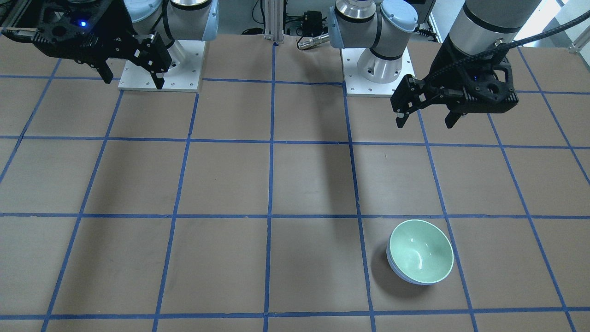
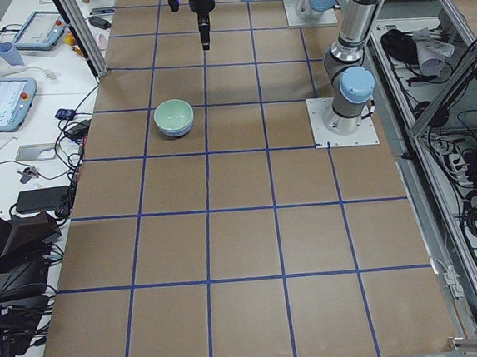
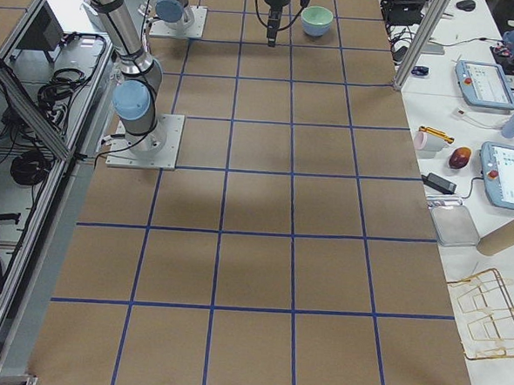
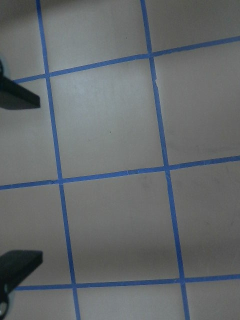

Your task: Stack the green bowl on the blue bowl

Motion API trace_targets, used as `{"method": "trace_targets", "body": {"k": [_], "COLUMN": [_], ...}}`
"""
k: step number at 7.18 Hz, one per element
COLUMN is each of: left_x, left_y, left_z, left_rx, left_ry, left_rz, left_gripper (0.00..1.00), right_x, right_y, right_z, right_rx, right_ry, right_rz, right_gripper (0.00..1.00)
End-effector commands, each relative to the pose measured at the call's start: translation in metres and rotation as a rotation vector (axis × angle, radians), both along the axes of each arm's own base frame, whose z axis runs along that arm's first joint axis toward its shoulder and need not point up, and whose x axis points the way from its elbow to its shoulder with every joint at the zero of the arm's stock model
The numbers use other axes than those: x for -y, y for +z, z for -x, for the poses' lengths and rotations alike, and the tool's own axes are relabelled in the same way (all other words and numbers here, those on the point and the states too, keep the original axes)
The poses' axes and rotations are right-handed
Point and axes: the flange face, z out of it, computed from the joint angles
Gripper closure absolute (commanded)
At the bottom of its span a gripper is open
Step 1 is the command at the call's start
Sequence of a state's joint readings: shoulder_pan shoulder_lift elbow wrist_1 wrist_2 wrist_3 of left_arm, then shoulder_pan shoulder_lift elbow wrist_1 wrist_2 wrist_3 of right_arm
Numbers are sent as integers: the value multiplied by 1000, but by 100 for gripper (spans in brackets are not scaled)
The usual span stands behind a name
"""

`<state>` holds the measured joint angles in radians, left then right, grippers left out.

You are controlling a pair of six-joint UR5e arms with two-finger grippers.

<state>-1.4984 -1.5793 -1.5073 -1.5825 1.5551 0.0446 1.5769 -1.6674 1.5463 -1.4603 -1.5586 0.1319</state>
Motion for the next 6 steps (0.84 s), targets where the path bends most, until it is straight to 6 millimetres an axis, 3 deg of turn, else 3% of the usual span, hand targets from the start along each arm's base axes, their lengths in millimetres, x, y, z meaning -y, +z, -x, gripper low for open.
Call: {"method": "trace_targets", "body": {"k": [1,6], "left_x": [-7,-9], "left_y": [9,11], "left_z": [4,10], "left_rx": [-7,6], "left_ry": [-14,-40], "left_rz": [23,27], "left_gripper": [0,0], "right_x": [0,0], "right_y": [0,-1], "right_z": [0,0], "right_rx": [0,0], "right_ry": [0,0], "right_rz": [0,-1], "right_gripper": [0,0]}}
